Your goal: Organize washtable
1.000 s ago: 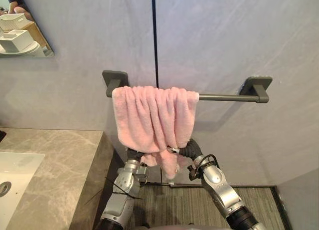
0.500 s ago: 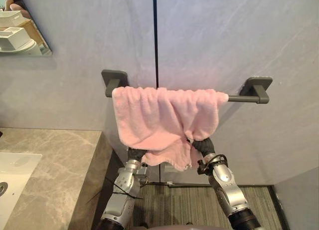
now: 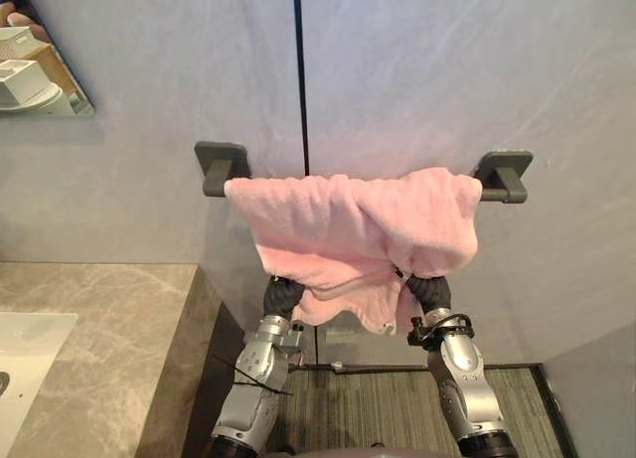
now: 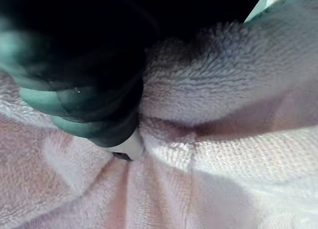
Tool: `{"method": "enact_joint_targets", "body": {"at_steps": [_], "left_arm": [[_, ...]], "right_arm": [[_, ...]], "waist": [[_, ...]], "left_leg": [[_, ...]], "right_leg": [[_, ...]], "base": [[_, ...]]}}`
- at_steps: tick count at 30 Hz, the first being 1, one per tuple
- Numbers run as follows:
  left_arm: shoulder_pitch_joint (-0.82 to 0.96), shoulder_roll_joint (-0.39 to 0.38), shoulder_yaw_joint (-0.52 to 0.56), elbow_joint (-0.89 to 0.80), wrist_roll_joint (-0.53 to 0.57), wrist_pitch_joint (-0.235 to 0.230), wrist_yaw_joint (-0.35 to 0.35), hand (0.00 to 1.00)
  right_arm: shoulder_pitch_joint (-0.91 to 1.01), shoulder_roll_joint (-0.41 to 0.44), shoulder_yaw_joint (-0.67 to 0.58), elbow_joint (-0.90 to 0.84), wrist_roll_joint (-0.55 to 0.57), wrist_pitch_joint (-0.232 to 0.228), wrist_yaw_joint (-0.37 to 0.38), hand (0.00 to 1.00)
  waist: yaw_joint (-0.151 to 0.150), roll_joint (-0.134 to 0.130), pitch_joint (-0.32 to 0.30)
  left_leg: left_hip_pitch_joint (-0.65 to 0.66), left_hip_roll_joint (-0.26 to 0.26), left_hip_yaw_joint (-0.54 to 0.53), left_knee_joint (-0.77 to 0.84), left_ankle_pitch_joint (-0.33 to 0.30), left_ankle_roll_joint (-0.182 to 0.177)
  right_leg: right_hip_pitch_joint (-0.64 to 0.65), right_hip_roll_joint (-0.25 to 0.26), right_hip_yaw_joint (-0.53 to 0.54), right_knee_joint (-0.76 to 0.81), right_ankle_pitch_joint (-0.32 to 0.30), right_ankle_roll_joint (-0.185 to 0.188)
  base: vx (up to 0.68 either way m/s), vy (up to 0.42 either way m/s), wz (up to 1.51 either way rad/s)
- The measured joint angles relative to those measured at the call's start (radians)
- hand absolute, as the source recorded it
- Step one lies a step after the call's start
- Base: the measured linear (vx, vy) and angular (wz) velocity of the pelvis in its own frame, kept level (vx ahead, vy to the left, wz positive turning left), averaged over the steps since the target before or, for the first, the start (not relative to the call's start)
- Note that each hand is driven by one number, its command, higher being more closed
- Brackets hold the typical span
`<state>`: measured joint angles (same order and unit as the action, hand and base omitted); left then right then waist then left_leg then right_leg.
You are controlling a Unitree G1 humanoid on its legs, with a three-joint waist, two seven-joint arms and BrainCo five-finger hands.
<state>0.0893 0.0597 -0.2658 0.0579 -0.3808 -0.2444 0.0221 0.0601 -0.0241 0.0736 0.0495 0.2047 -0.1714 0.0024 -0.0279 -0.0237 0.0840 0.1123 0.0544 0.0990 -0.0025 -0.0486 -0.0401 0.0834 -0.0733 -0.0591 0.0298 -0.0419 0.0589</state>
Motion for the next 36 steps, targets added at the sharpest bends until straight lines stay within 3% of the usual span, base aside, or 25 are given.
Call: {"method": "enact_joint_targets", "body": {"at_steps": [15, 24, 25, 26, 27, 36], "left_arm": [[0.014, -0.013, -0.002, 0.036, 0.001, 0.005, -0.002, 1.00], [0.041, -0.010, 0.031, 0.115, 0.001, 0.008, -0.001, 1.00], [0.044, -0.010, 0.034, 0.131, 0.001, 0.008, -0.001, 1.00], [0.045, -0.011, 0.034, 0.138, 0.001, 0.008, -0.001, 1.00], [0.049, -0.011, 0.037, 0.149, 0.001, 0.009, -0.001, 0.00], [0.055, -0.006, 0.112, 0.195, 0.000, 0.017, 0.010, 0.00]], "right_arm": [[0.052, -0.002, -0.007, 0.056, -0.010, 0.000, 0.024, 1.00], [0.013, -0.001, 0.005, 0.148, -0.041, -0.025, 0.046, 1.00], [0.003, -0.001, 0.006, 0.165, -0.052, -0.027, 0.046, 0.00], [0.000, -0.001, 0.006, 0.169, -0.056, -0.027, 0.046, 0.00], [-0.008, -0.001, 0.006, 0.178, -0.060, -0.027, 0.046, 0.00], [-0.010, -0.003, -0.027, 0.245, -0.081, -0.026, 0.013, 0.00]], "waist": [[-0.012, 0.016, 0.002], [-0.012, 0.020, 0.000], [-0.011, 0.021, -0.001], [-0.010, 0.021, -0.001], [-0.010, 0.021, -0.001], [-0.009, 0.005, -0.004]], "left_leg": [[0.001, -0.001, 0.013, -0.001, -0.001, 0.000], [0.013, -0.002, -0.014, -0.028, 0.011, -0.005], [0.017, -0.002, -0.016, -0.035, 0.013, -0.006], [0.017, -0.002, -0.017, -0.035, 0.013, -0.006], [0.019, -0.002, -0.019, -0.036, 0.013, -0.006], [0.030, -0.002, -0.021, -0.053, 0.015, -0.006]], "right_leg": [[0.001, -0.001, 0.014, -0.014, 0.011, 0.005], [0.019, 0.000, -0.018, -0.038, 0.015, 0.002], [0.021, 0.002, -0.020, -0.042, 0.015, 0.002], [0.023, 0.002, -0.022, -0.044, 0.015, 0.002], [0.029, 0.002, -0.025, -0.050, 0.015, 0.002], [0.041, 0.003, -0.035, -0.065, 0.015, 0.002]], "base": [[-0.01, 0.000, -0.03], [-0.01, -0.016, 0.08], [0.00, -0.019, 0.05], [0.01, -0.020, 0.05], [0.01, -0.010, 0.05], [0.00, -0.005, 0.01]]}}
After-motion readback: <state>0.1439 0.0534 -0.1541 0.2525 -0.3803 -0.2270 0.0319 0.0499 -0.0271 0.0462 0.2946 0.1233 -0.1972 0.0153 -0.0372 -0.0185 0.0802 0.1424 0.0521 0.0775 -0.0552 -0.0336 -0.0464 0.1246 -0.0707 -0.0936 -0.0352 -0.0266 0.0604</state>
